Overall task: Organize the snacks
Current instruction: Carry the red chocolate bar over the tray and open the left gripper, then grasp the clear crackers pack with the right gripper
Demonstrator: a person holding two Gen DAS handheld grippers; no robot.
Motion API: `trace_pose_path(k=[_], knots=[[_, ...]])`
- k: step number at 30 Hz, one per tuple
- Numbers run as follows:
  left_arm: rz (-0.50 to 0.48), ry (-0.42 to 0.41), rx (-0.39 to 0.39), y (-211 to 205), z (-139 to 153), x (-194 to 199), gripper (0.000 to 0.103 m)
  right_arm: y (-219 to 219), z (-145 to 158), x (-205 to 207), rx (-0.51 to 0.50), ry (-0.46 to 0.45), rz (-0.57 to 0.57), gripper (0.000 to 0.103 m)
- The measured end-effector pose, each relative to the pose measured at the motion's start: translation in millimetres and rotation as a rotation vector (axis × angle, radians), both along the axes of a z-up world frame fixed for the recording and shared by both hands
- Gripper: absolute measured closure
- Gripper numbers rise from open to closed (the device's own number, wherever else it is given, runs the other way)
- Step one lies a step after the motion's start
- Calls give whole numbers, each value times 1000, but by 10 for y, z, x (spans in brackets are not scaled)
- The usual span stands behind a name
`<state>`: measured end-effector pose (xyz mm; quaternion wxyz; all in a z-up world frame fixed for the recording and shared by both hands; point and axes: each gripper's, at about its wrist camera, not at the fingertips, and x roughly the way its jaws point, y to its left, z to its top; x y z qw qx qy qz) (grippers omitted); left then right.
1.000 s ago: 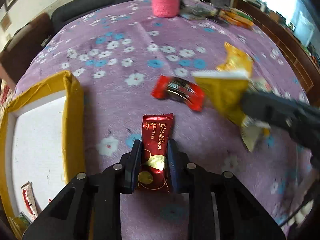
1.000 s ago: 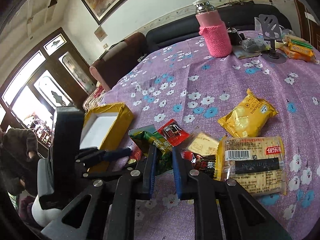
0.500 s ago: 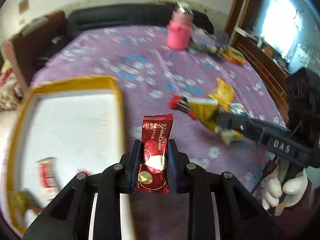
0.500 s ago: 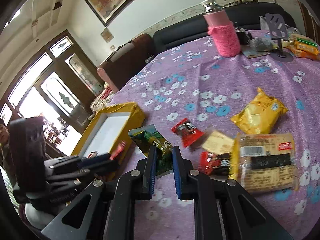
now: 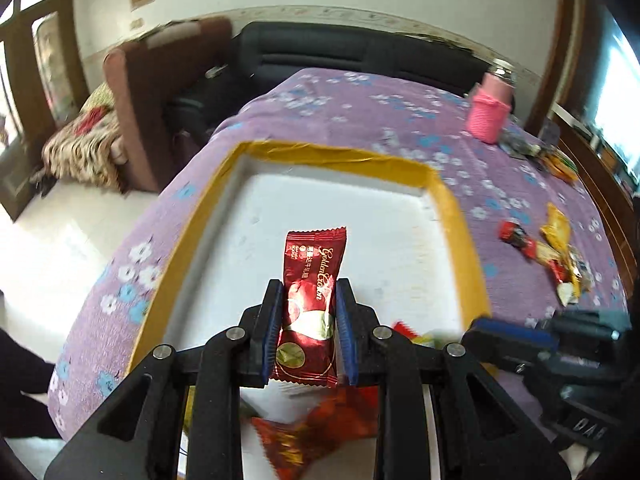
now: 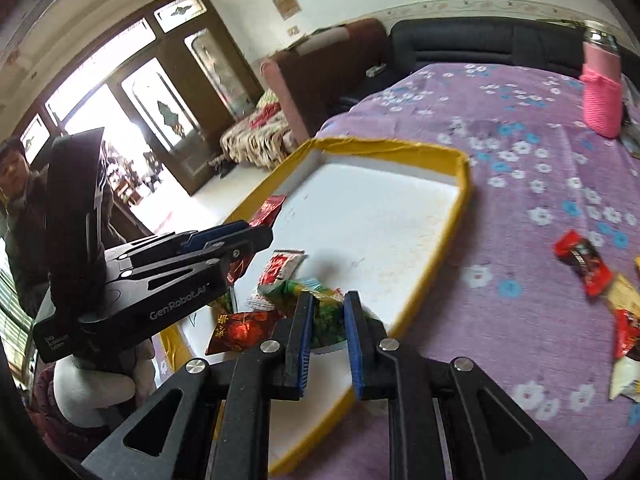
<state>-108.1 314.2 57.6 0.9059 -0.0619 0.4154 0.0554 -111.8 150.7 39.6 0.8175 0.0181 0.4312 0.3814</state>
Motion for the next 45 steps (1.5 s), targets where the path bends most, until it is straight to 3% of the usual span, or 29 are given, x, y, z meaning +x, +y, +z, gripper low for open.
trace_pose_path(k=[6, 11, 12, 13, 15, 16, 23, 30, 35, 40, 45], knots=[[41, -11, -18, 211, -52, -80, 79, 405, -201, 4, -81, 11, 32, 98], [53, -54, 50, 158, 78, -201, 76, 365, -138, -20, -76, -21, 14, 93], [66, -57, 72, 125, 110, -217, 66, 326, -118, -28, -74, -26, 8, 93], [78, -58, 91, 102, 142, -224, 50, 266, -86, -38, -73, -37, -3, 92], [95, -78, 134, -17, 230, -271, 33, 145, -49, -37, -64, -50, -24, 89], [90, -92, 141, -59, 263, -296, 31, 79, -28, -42, -58, -54, -35, 86], [-15, -130, 137, -537, 450, -425, 30, -570, 116, -50, -8, -92, -146, 73], [-204, -108, -44, -975, 490, -404, 30, -1817, 203, 17, 14, -114, -373, 71], [-280, -57, -115, -1323, 365, -256, 30, -2539, 40, 194, 10, -42, -521, 69], [-319, -15, -130, -1542, 260, -165, 30, -2540, -129, 307, -27, -12, -512, 69], [-331, 10, -179, -1613, 198, -118, 30, -2621, -321, 683, -16, 14, -580, 59]])
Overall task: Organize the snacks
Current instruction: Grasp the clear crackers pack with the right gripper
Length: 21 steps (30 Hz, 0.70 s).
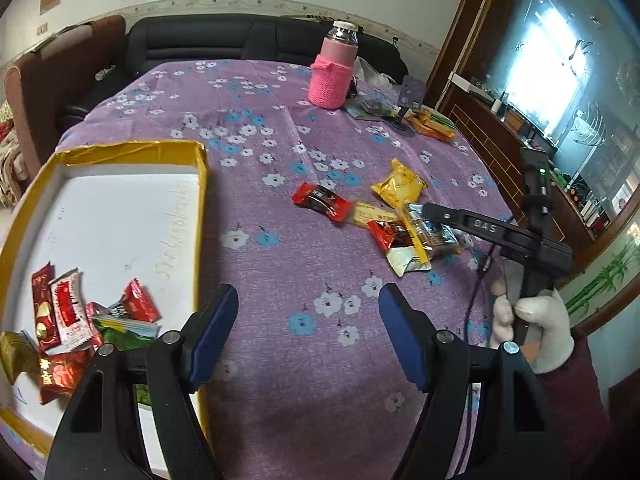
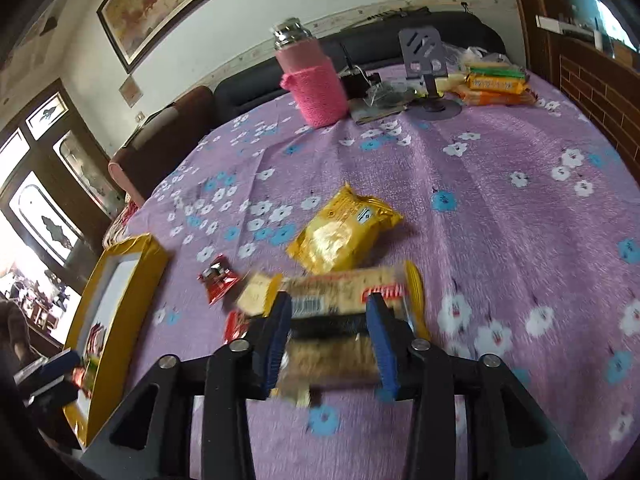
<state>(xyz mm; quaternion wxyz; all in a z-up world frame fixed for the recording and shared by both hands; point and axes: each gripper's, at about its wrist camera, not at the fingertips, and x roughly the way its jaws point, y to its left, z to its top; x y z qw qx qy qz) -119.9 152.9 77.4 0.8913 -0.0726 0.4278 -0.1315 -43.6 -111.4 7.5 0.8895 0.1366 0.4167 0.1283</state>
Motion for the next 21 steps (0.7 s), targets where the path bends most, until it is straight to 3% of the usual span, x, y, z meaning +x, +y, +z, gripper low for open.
trace_pose_path(k=[3, 6, 7, 9, 10, 11, 12, 15, 18, 19, 21], knots=[[-19, 0, -12, -23, -23, 15, 30, -67, -18, -36, 69, 50, 60, 59], [-22, 4, -29, -10, -54, 54, 30, 45, 25, -221, 235, 183, 255, 60], [-22, 8, -38, -3, -72, 68, 30, 109, 74, -314, 217, 188, 310, 60], [-19, 27, -57, -10, -129, 102, 30, 197, 220, -454, 68, 94, 323, 56], [-16, 37, -65, -10, -149, 113, 30, 252, 297, -505, -76, 11, 292, 42], [-17, 48, -76, -11, -174, 117, 30, 283, 318, -505, -156, -27, 259, 28], [-21, 55, -83, -18, -190, 111, 30, 286, 311, -468, -187, -37, 230, 27], [-19, 54, -80, -32, -196, 101, 30, 177, 203, -154, -97, 34, 120, 30], [-17, 56, -82, -46, -195, 105, 30, 229, 165, 102, -116, -2, 52, 32], [-20, 55, -80, -51, -192, 102, 30, 304, 119, 196, -158, 5, 48, 42], [-27, 54, -76, -56, -189, 94, 30, 419, 66, 249, -207, 19, 82, 50]])
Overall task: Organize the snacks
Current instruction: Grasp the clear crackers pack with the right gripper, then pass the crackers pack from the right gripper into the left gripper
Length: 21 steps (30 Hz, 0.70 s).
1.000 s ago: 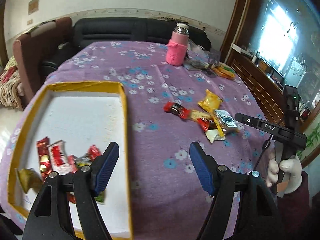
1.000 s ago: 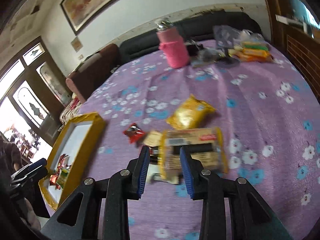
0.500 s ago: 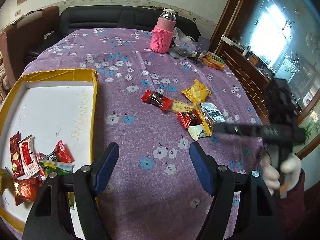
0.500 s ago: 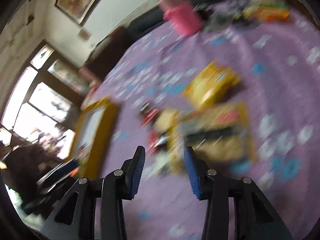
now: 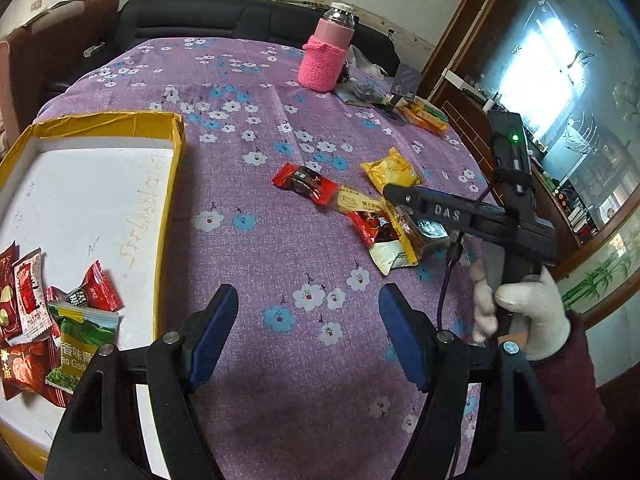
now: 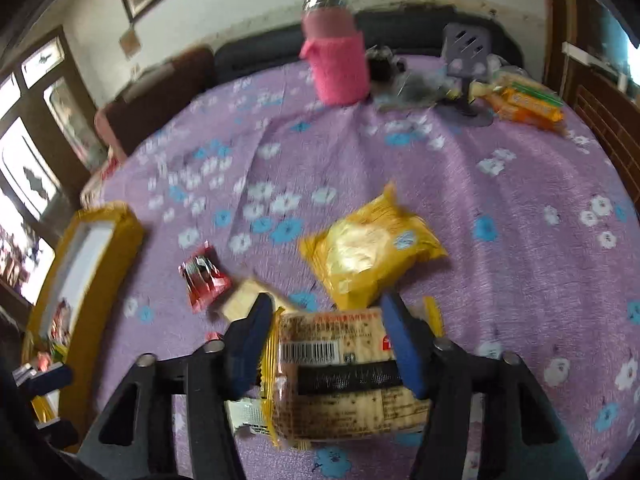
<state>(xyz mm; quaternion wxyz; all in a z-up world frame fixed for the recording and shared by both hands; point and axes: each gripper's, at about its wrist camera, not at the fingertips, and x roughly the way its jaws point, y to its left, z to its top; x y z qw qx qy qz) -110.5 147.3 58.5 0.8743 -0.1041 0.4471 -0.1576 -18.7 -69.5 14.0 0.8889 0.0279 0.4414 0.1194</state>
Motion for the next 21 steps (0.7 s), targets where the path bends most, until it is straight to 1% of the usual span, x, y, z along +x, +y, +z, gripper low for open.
trace_pose_path(k=[1, 2, 4, 5, 6, 7, 8, 9, 10, 11, 12, 13, 14, 15, 17, 19, 21], knots=[[-4, -2, -1, 5, 2, 0, 30, 53, 32, -40, -21, 10, 59, 58], [-7, -3, -4, 11, 0, 6, 30, 85, 63, -114, -36, 18, 109, 63], [-11, -2, -11, 14, -15, 32, 30, 122, 99, -297, -73, 52, 234, 65], [-14, 1, -16, 9, -27, 48, 30, 125, 100, -417, -119, 74, 293, 65], [-19, 4, -22, 2, -44, 61, 30, 108, 91, -498, -157, 90, 312, 66], [-25, 9, -26, -21, -70, 75, 30, 17, 96, -590, -189, 104, 298, 68], [-30, 14, -27, -41, -92, 81, 30, -86, 115, -617, -173, 111, 273, 64], [-37, 19, -30, -70, -117, 86, 31, -200, 135, -621, -129, 118, 242, 63], [-42, 23, -34, -90, -130, 86, 31, -376, 171, -595, -47, 124, 189, 62], [-45, 31, -36, -120, -149, 86, 31, -504, 190, -578, 19, 131, 145, 54], [-48, 34, -36, -135, -151, 78, 31, -594, 184, -507, 84, 144, 96, 49], [-53, 34, -38, -156, -145, 61, 31, -691, 158, -419, 148, 171, 24, 38], [-55, 30, -36, -164, -136, 45, 31, -724, 132, -353, 185, 193, -30, 36], [-54, 23, -33, -162, -118, 22, 30, -753, 96, -289, 214, 208, -75, 36], [-46, 14, -32, -142, -93, -8, 30, -707, 30, -132, 230, 209, -152, 36], [-34, 17, -40, -103, -96, -12, 30, -595, -9, -1, 207, 185, -198, 36], [-21, 19, -42, -33, -96, -28, 30, -346, -69, 150, 107, 158, -174, 36]])
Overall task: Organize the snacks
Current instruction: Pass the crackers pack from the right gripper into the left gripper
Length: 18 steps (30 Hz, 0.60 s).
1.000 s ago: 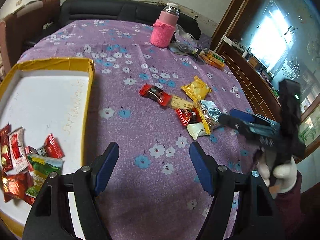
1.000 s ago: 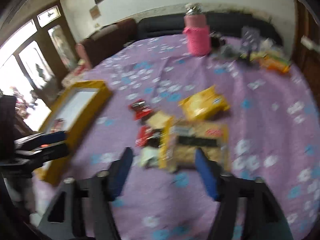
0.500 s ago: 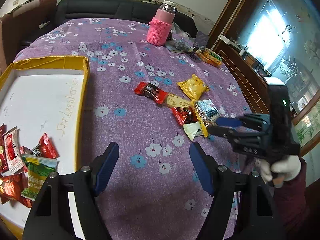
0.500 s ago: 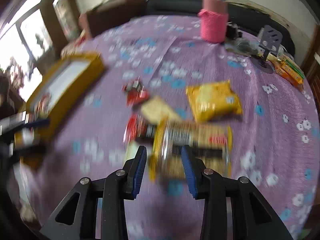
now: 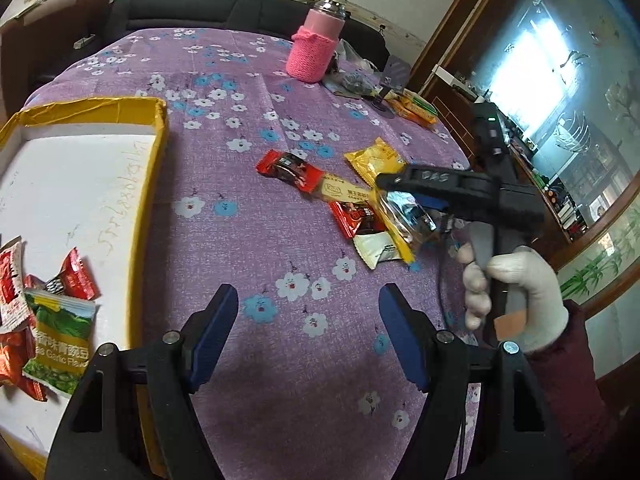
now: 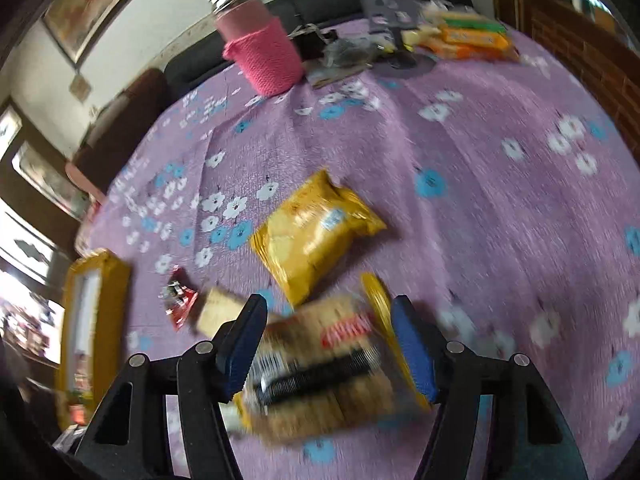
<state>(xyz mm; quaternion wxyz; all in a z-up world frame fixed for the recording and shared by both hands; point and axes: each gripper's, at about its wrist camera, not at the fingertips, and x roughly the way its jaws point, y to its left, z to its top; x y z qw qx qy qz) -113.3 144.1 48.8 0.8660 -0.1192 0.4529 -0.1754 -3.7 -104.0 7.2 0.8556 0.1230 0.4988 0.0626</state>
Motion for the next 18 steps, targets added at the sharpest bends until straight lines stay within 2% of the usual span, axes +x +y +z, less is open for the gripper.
trace_pose_path(k=[1, 3, 6, 8, 9, 11, 15, 18], knots=[[5, 0, -1, 30, 1, -8, 30, 109, -69, 31, -22, 13, 25, 35], [15, -2, -9, 116, 2, -32, 30, 218, -54, -27, -20, 15, 73, 44], [36, 2, -32, 220, -17, -23, 30, 375, -40, -173, 113, 81, 226, 47], [36, 1, -43, 247, -23, -24, 30, 486, 24, -361, 289, 106, 420, 50], [31, 1, -44, 243, -25, -29, 30, 480, 75, -446, 337, 94, 471, 51], [6, 0, -47, 196, -26, -50, 30, 356, 200, -592, 316, 29, 441, 45], [-68, 11, -57, -25, -42, -121, 30, 45, 256, -793, 215, -34, 321, 45], [-144, 54, -82, -314, -114, -171, 30, -180, 143, -851, 262, -10, 262, 45]])
